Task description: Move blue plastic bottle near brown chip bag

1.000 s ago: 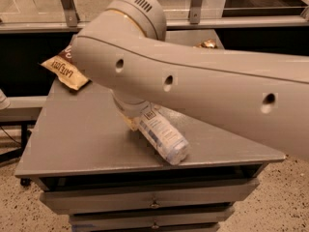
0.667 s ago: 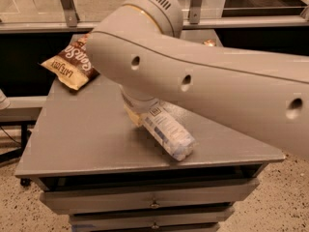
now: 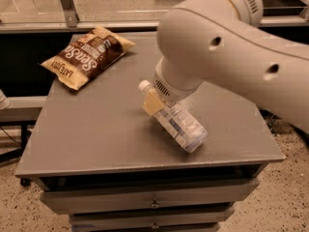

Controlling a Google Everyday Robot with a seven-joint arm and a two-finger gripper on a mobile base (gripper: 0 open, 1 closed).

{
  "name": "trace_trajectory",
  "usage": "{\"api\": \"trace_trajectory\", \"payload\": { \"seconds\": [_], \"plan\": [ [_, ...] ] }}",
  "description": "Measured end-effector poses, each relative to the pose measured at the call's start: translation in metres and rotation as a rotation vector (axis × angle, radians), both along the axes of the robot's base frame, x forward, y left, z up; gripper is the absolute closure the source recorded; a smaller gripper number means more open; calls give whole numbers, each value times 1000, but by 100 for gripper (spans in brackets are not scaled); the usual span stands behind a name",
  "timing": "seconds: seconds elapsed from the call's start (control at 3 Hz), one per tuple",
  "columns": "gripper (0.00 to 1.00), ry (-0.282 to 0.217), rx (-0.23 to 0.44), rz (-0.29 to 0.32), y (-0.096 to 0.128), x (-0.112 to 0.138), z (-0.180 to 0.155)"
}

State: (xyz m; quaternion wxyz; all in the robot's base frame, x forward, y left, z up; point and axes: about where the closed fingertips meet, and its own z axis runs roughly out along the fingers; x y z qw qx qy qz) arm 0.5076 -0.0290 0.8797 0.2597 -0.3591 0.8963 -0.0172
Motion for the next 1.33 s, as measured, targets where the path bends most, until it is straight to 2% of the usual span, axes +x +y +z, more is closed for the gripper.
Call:
{"api": "trace_trajectory", "payload": {
  "seconds": [0.67,1.0,1.33],
  "plan": [
    [100,-86,266,45,-41,22,25],
    [100,-138,390,62,-61,28,41],
    [100,-193,518,93,-70,24,55]
  ]
}}
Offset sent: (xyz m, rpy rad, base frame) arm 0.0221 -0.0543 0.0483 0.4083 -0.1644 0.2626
